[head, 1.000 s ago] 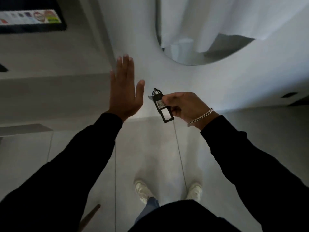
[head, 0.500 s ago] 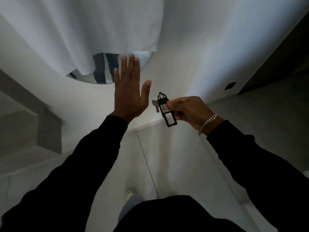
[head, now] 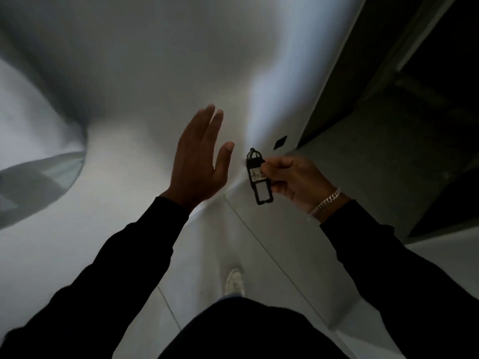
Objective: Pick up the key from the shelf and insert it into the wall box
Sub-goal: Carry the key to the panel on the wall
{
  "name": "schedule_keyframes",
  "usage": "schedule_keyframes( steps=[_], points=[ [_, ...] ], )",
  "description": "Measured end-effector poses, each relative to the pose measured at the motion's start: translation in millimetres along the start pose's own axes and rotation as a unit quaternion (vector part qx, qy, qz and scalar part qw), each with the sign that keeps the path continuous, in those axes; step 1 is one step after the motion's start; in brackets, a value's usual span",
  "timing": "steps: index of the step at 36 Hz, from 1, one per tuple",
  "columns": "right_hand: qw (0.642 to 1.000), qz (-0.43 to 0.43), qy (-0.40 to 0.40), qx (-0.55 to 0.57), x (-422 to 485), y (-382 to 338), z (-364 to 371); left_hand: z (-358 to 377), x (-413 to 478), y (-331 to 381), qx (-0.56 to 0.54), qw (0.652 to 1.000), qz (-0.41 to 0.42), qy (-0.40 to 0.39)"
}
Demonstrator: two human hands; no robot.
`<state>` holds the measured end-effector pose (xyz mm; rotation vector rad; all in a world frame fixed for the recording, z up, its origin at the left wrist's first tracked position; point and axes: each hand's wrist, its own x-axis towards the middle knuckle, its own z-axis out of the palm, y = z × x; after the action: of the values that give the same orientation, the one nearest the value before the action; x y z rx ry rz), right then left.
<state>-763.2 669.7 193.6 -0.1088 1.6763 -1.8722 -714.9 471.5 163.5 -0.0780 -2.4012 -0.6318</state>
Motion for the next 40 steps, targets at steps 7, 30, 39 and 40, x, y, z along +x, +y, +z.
schedule_keyframes(
  steps=[7, 30, 39, 40],
  points=[
    [0.999, -0.002, 0.044, 0.021, 69.3, -51.6, -92.6, 77.2, 111.1, 13.9, -0.045, 0.998, 0.036, -0.041],
    [0.994, -0.081, -0.07, 0.027, 310.5, -275.0, -362.8, 281.2, 412.7, 92.3, 0.016, 0.998, 0.038, 0.044],
    [0.977, -0.19, -0.098, -0.011, 408.9, -363.8, -393.0, 287.6, 534.1, 70.7, 0.101, 0.979, 0.096, 0.151],
    [0.973, -0.207, -0.105, -0.014, 416.7, -376.2, -393.9, 286.1, 546.4, 69.1, 0.115, 0.974, 0.102, 0.164]
  ],
)
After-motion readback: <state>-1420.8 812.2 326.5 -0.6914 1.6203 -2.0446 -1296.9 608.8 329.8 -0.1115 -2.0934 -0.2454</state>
